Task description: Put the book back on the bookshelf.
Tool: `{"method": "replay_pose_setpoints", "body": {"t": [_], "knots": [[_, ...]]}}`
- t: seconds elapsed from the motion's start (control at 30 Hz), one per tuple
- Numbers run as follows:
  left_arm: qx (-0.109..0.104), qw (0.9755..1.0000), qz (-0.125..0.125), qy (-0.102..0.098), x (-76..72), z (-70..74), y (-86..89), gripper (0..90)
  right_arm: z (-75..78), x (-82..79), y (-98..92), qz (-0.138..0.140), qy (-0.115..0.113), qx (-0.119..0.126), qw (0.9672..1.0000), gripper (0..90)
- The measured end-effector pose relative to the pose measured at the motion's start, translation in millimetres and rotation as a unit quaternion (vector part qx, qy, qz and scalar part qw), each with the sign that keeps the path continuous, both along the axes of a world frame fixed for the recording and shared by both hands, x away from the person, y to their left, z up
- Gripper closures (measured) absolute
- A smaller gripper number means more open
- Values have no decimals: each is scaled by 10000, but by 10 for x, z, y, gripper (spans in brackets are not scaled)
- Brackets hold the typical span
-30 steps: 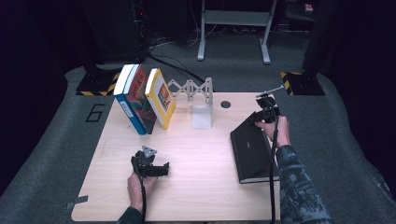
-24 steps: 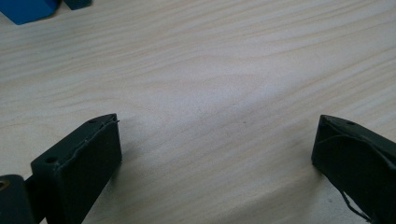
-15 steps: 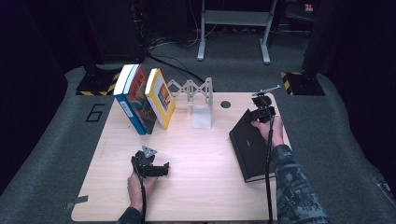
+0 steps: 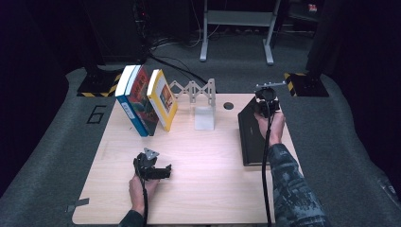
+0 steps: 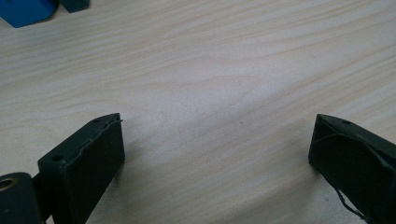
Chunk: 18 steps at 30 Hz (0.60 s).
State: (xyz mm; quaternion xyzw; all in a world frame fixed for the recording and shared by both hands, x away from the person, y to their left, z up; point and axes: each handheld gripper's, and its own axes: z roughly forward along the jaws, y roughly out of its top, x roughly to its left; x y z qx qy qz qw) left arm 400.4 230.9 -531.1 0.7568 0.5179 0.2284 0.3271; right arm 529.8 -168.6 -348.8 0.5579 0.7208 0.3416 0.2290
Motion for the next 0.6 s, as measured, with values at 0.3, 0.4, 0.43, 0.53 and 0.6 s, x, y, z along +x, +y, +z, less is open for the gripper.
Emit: {"method": "replay_pose_setpoints", "body": {"t": [0.3,0.4,0.43,0.53,0.6], "knots": [[-28,10000,20,4,-3,-2,-5,31,15,-288,44,-230,-1370,-272,9899,869],[-42,10000,27,-1,-5,-3,-8,32,-24,-468,2,-272,-1695,-198,9850,869],[-42,10000,22,-3,-5,-3,-8,34,-34,-529,10,-243,-1804,-260,9829,869],[-7,10000,-7,-18,-3,-2,-2,37,-68,-688,-3,-224,-2036,-195,9786,870],[42,10000,-48,4,-5,4,5,39,-89,-804,-25,-161,-2126,-128,9769,871]]}}
